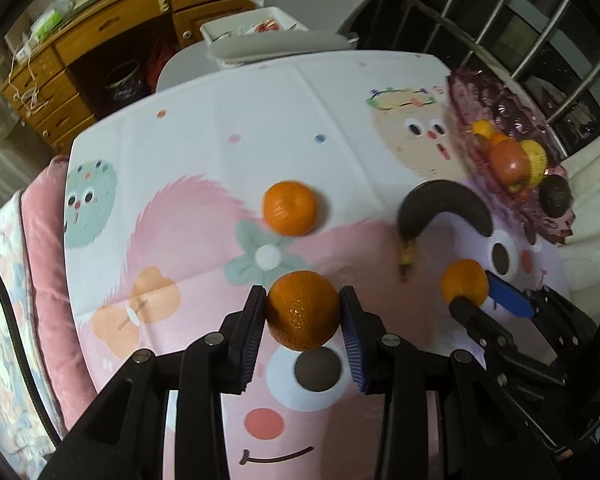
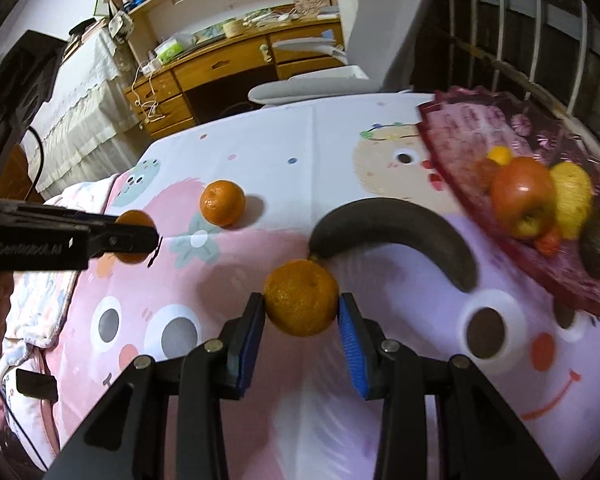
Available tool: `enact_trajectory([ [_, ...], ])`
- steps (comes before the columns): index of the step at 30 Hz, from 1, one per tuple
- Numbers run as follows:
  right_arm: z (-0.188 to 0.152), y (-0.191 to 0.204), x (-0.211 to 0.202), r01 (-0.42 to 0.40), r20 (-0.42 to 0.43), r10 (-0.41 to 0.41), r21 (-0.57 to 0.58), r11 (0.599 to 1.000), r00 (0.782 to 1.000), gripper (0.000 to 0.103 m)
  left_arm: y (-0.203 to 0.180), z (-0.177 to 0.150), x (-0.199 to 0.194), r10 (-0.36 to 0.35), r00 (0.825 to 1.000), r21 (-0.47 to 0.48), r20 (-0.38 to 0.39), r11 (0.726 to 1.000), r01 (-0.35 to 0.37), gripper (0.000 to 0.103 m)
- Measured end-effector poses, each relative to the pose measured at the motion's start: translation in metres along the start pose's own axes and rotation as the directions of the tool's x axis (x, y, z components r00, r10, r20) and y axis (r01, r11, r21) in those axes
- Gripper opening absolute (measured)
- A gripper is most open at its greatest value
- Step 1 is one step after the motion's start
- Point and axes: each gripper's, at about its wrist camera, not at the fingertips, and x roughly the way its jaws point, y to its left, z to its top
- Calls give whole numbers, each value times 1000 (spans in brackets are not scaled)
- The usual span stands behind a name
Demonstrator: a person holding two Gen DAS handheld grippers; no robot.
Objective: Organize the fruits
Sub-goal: 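Carry both oranges to the pink bowl and release them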
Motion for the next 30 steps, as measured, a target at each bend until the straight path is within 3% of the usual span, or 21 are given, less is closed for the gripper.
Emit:
enact_trajectory([
  [7,-3,-21,-41,-9,28,9,13,1000,1000,38,-41,18,-18,2,999,61,53,998,-5,36],
  [21,15,-91,-85,-52,19,53,-49,997,998,38,-130,82,-22,20,991,37,130,999,-25,36],
  [30,34,-142,-87,-80,-8,79,-56,995,997,38,-178,110,-4,-3,994,27,105,1000,0,36],
])
